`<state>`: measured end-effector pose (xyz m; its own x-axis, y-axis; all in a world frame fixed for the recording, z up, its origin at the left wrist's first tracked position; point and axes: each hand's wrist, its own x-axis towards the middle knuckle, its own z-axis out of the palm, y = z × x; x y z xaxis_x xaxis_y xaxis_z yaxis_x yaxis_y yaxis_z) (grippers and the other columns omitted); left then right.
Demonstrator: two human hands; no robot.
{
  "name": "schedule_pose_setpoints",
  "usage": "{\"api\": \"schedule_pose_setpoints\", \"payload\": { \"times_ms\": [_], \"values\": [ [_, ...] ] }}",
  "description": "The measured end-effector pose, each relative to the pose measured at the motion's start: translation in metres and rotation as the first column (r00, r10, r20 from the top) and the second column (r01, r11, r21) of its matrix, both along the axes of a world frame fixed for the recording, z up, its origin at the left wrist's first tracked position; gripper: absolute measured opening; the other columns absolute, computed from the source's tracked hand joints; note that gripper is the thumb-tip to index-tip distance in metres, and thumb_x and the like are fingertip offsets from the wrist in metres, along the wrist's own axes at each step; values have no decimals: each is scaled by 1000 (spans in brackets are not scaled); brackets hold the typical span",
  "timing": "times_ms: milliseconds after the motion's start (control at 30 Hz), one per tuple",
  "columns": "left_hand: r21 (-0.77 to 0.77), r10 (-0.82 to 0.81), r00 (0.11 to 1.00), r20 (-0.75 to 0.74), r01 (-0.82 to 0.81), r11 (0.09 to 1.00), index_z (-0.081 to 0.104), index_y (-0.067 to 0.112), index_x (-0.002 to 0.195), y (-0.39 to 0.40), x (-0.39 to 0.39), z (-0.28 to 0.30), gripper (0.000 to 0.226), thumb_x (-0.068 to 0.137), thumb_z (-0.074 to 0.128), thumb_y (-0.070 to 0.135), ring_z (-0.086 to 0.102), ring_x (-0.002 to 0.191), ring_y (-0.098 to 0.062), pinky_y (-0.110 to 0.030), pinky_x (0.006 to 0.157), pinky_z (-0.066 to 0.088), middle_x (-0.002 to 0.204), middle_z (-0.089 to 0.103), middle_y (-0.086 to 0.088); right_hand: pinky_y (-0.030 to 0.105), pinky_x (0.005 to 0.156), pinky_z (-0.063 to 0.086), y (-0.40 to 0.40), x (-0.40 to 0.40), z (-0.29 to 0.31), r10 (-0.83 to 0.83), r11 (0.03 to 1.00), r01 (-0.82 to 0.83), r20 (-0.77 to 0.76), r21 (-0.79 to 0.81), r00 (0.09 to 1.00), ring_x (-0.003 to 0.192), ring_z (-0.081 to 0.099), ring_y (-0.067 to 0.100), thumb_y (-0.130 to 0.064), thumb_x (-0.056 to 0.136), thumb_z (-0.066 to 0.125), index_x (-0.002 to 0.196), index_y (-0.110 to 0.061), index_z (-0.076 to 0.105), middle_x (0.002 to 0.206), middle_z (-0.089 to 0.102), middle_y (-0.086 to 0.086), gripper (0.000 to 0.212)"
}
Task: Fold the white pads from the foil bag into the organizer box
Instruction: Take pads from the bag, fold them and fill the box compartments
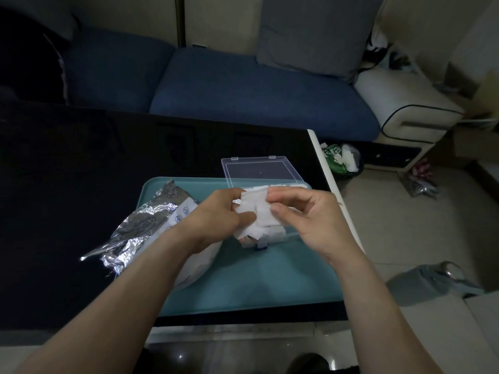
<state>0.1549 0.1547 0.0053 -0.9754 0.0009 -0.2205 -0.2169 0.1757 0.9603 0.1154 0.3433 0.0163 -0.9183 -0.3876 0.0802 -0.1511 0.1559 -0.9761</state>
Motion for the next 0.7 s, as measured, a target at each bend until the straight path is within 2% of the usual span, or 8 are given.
{"api": "schedule_pose_setpoints", "payload": {
  "times_ms": [67,200,267,333,433,500,633,700],
  "values": [
    [-6,9,1000,7,-9,1000,65,6,112,-1,-1,-1,23,91,59,-2,65,61,-20,-37,70,54,84,73,-15,32,89,57,-2,1,-1,-62,998,63,22,-23,998,100,72,10,11,80,75,94,-17,75,104,77,-4,31],
    [7,10,1000,19,-10,1000,65,10,112,-1,-2,-1,23,93,55,1,70,84,-42,-59,85,55,97,72,-22,35,83,58,1,2,5,-13,999,15,73,-28,997,104,71,12,9,70,84,107,-17,71,107,75,2,46],
    [28,-20,1000,22,19,999,66,12,114,0,-1,1,23,95,54,5,68,91,-47,-62,86,53,102,71,-25,36,84,59,2,3,7,8,1000,-8,77,6,997,103,71,12,3,64,90,111,-18,70,105,75,3,55],
    [77,-32,999,35,29,997,65,11,116,3,0,4,25,99,48,3,67,92,-46,-61,86,53,106,68,-29,32,78,60,-1,4,6,-53,998,50,70,47,996,96,72,10,0,61,93,109,-18,70,105,74,-1,56],
    [165,-31,997,73,19,986,63,7,117,7,1,7,29,99,41,-1,65,92,-50,-63,83,51,110,65,-33,25,66,55,-8,3,2,-202,967,200,-4,157,979,82,70,6,-8,60,95,104,-21,71,99,71,-10,52],
    [208,-32,995,98,11,978,61,6,118,8,2,10,26,100,42,4,63,94,-56,-67,85,49,110,64,-34,26,65,55,-9,2,-1,-243,927,265,-115,267,963,76,67,3,-17,60,96,101,-25,71,97,70,-12,48],
    [315,-14,993,120,-25,949,60,1,114,7,2,14,27,103,44,20,66,80,-34,-42,69,54,99,67,-23,21,65,51,-9,3,-1,-179,906,244,-208,345,962,64,60,2,-28,66,93,93,-28,71,90,69,-12,35],
    [276,15,994,109,-45,960,63,5,105,7,3,14,25,103,46,22,66,73,-25,-32,58,54,89,68,-14,20,65,52,-8,3,0,-149,908,221,-220,356,964,65,61,2,-30,68,92,87,-30,68,84,68,-11,31]
  ]
}}
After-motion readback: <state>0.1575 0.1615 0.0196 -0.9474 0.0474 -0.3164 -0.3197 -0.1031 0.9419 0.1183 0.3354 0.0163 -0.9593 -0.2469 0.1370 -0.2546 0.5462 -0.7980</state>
